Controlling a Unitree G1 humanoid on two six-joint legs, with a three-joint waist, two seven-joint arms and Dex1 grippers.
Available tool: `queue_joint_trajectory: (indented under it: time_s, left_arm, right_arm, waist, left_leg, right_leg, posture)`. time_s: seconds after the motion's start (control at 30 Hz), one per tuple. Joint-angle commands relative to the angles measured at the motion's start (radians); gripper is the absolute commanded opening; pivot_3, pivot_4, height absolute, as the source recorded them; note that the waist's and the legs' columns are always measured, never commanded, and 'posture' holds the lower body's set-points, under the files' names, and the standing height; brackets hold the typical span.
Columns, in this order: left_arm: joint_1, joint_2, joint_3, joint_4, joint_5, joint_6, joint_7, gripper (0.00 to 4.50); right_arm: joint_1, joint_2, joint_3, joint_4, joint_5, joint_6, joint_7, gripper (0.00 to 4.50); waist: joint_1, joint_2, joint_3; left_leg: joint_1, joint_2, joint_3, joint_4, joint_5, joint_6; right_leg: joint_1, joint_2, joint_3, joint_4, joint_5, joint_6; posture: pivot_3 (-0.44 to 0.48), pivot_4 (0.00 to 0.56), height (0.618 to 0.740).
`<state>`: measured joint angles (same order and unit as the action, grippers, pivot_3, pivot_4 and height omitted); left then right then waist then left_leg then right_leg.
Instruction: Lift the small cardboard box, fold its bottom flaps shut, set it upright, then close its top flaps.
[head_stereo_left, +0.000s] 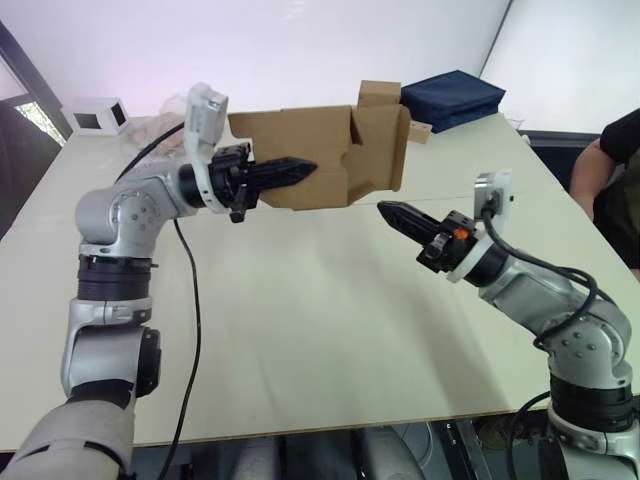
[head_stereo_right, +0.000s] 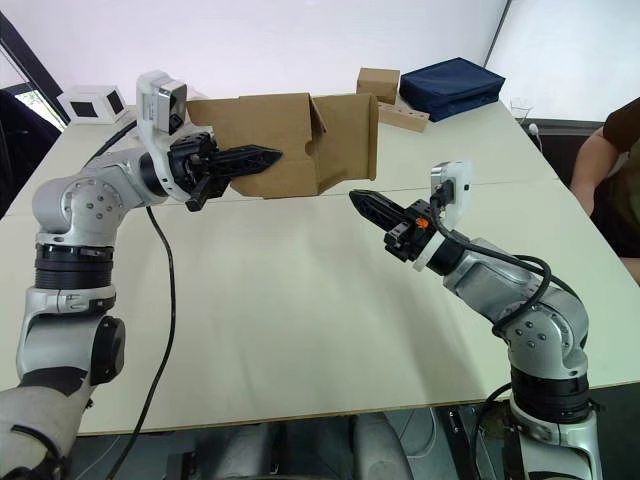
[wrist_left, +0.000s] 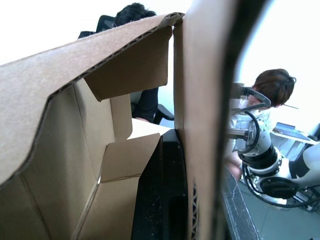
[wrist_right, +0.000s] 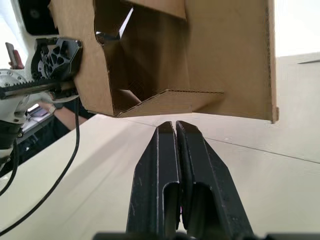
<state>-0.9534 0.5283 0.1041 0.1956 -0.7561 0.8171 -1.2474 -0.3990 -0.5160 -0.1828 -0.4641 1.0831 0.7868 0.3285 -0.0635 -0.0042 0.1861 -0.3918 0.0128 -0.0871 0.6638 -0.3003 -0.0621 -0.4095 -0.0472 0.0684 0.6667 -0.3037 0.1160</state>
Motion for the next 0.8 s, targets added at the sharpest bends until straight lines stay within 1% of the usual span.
queue_joint_trajectory:
  time_s: [0.03,0.43,0.8]
  left_arm:
    - [-0.022,0.005,0.015,-0.033,-0.026,0.0,-0.008,0.0]
    - [-0.004,-0.013,-0.002,-0.049,-0.039,0.002,-0.004,0.0]
    - [0.006,-0.016,0.001,-0.056,-0.038,0.004,0.008,0.0]
  right_arm:
    - [-0.049,0.031,-0.007,-0.01,0.01,-0.03,-0.001,0.06]
    - [-0.114,0.121,0.039,0.027,-0.011,-0.037,0.009,0.06]
    - [-0.133,0.14,0.058,0.025,-0.008,-0.025,0.032,0.06]
  waist:
    - [-0.001,0.0,0.0]
    - [-0.002,0.0,0.0]
    - [-0.004,0.0,0.0]
  left_leg:
    - [0.0,0.0,0.0,0.0,0.0,0.0]
    - [0.0,0.0,0.0,0.0,0.0,-0.001]
    - [0.0,0.0,0.0,0.0,0.001,-0.001]
  right_leg:
    - [0.0,0.0,0.0,0.0,0.0,0.0]
    - [0.0,0.0,0.0,0.0,0.0,0.0]
    - [0.0,0.0,0.0,0.0,0.0,0.0]
  posture:
    - [0.0,0.15,0.74]
    - [0.0,0.15,0.74]
    - [0.0,0.15,0.74]
